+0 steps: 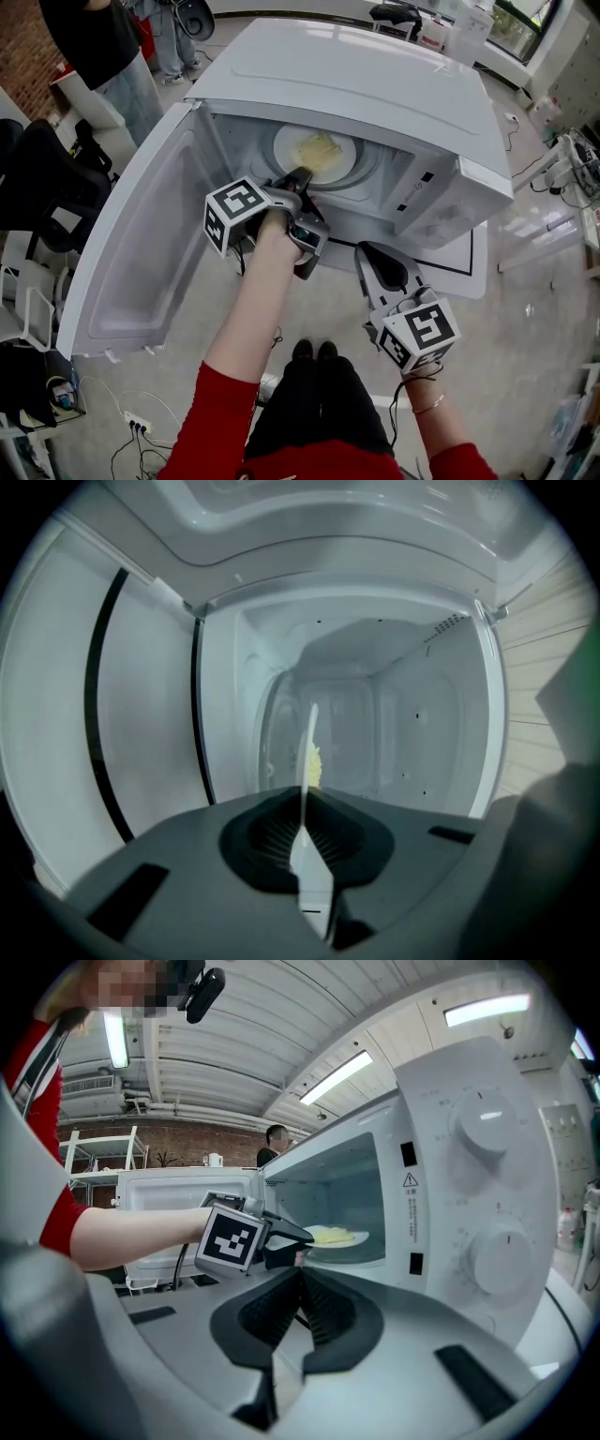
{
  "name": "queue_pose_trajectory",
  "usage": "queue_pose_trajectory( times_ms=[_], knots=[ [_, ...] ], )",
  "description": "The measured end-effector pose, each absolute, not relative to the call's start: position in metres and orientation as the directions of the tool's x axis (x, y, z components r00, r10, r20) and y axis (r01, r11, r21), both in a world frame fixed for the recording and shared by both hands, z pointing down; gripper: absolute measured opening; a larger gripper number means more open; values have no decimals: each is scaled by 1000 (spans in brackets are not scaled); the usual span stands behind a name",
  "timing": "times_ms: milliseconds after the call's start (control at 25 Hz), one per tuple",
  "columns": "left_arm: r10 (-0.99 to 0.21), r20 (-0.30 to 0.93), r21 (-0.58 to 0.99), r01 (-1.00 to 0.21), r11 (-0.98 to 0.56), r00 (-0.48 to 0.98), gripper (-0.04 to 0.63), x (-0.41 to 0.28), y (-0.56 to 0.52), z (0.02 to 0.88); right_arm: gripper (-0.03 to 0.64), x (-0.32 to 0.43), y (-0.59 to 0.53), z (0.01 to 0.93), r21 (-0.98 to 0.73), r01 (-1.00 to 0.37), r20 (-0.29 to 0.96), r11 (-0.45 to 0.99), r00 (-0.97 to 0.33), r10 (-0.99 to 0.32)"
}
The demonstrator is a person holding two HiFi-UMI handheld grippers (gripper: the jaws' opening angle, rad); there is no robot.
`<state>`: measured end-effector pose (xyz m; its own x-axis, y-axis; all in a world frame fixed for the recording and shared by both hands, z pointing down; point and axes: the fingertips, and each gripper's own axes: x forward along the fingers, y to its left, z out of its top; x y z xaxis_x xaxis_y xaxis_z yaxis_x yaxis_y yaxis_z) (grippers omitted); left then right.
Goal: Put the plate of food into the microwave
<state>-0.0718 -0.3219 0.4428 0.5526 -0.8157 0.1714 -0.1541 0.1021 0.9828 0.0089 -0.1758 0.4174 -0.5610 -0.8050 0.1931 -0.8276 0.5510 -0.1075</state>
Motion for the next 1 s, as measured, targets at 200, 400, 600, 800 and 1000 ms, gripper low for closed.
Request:
queue_pose_trajectory(
  times_ms=[200,400,600,800,1000],
  knots=[
    [-817,189,980,-163,118,545,20,-70,-325,444,15,9,-177,417,-104,-824,193,557,-566,-801],
    [-814,219,974,-171,149,538,21,-68,-327,444,14,10,-177,418,-117,-825,204,554,-565,-799],
    [-818,247,968,-176,180,520,28,-67,-329,444,15,9,-178,416,-122,-820,208,559,-572,-794],
    [-813,266,962,-200,188,517,28,-65,-329,443,14,6,-178,416,-129,-813,211,567,-581,-786],
    [-817,265,961,-204,184,513,56,-65,-329,440,14,5,-179,415,-128,-809,213,574,-587,-781]
  ],
)
